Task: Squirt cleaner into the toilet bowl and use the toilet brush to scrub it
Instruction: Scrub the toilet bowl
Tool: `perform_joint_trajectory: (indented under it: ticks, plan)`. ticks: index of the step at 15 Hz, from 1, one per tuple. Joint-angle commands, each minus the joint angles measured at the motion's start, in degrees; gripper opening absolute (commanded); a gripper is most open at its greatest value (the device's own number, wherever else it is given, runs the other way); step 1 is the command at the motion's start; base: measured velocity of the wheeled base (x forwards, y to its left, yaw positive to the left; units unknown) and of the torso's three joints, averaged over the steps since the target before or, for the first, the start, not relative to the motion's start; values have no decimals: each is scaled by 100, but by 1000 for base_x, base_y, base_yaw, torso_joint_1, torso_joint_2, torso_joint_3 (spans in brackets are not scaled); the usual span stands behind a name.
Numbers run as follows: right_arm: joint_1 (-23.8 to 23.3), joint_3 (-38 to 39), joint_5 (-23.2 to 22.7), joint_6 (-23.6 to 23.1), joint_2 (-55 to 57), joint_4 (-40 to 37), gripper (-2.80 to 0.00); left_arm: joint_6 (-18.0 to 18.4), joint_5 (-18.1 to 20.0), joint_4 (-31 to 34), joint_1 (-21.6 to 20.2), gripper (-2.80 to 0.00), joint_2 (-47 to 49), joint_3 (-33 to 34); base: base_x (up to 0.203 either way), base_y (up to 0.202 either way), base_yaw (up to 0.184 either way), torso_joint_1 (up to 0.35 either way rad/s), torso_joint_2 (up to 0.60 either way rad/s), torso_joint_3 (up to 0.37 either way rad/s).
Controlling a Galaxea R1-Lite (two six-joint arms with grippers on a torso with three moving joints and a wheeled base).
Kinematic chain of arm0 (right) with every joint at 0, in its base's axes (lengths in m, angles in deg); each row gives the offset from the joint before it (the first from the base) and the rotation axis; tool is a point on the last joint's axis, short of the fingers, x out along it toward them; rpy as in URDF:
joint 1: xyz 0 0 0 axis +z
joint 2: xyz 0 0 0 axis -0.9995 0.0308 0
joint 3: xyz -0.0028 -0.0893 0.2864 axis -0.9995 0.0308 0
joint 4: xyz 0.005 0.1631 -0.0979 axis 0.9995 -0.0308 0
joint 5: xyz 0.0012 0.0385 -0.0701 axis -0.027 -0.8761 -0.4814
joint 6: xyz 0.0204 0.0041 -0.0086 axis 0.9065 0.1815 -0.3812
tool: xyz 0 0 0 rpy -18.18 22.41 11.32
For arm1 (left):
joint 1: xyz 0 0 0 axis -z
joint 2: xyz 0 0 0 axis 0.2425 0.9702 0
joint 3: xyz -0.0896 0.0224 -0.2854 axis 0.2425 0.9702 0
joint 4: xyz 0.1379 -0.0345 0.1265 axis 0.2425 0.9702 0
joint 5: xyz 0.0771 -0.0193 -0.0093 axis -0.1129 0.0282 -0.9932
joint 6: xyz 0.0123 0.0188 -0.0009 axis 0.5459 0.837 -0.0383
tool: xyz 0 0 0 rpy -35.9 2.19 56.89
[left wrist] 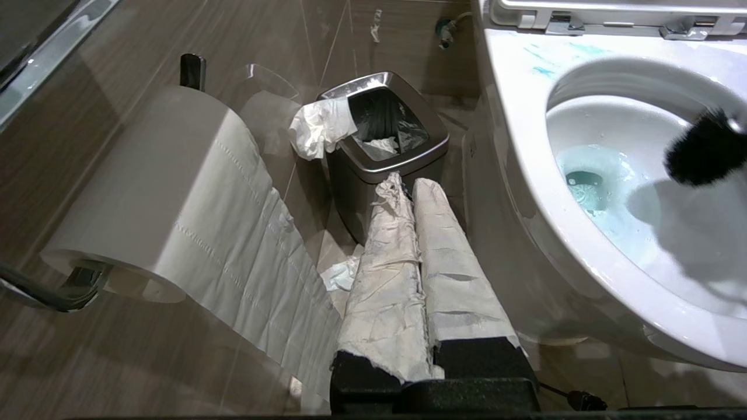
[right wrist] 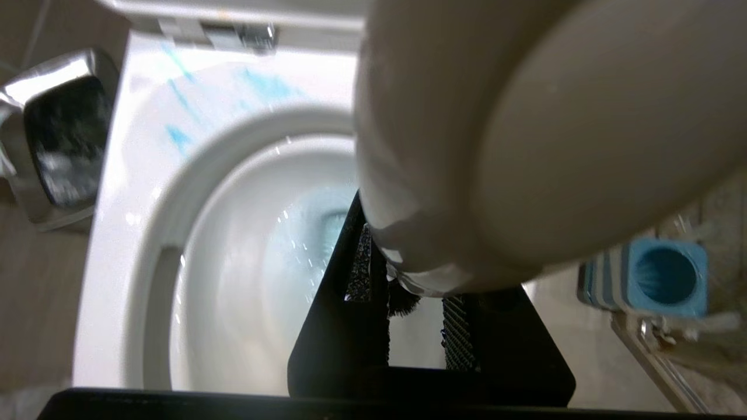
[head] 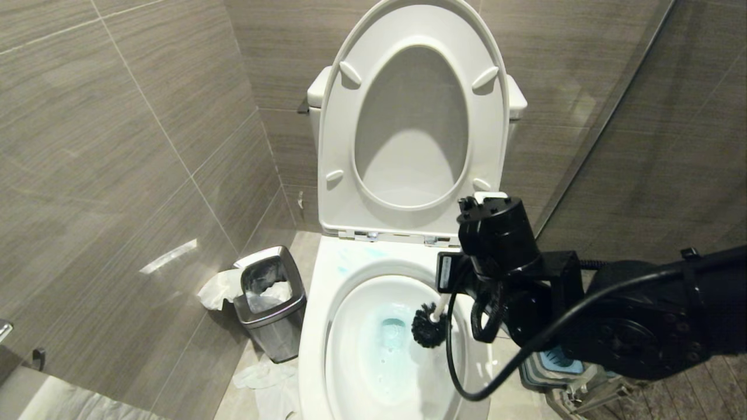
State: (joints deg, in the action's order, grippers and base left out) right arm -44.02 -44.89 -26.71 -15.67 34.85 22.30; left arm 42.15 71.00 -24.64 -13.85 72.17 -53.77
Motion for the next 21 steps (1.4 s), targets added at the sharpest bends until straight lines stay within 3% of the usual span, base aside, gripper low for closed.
perform_joint_trajectory:
  ticks: [1,6,10,15,21]
  plan:
    - [-121,-834,16,-97,728,7,-280,-1,-2,0,-1,-280,-1,9,0,0,0,0,0,0]
    - [-4,-2642,11,-484,1843,-307,-280,-1,-2,0,-1,-280,-1,9,0,0,0,0,0,0]
    - [617,-2862,17,-501,2037,-511,-280,-1,-2,0,-1,-280,-1,9,0,0,0,0,0,0]
    - [1269,-2305,35,-461,1872,-521,-280,-1,-2,0,-1,-280,-1,9,0,0,0,0,0,0]
    - [1519,-660,46,-24,796,-511,-280,-1,-2,0,-1,-280,-1,9,0,0,0,0,0,0]
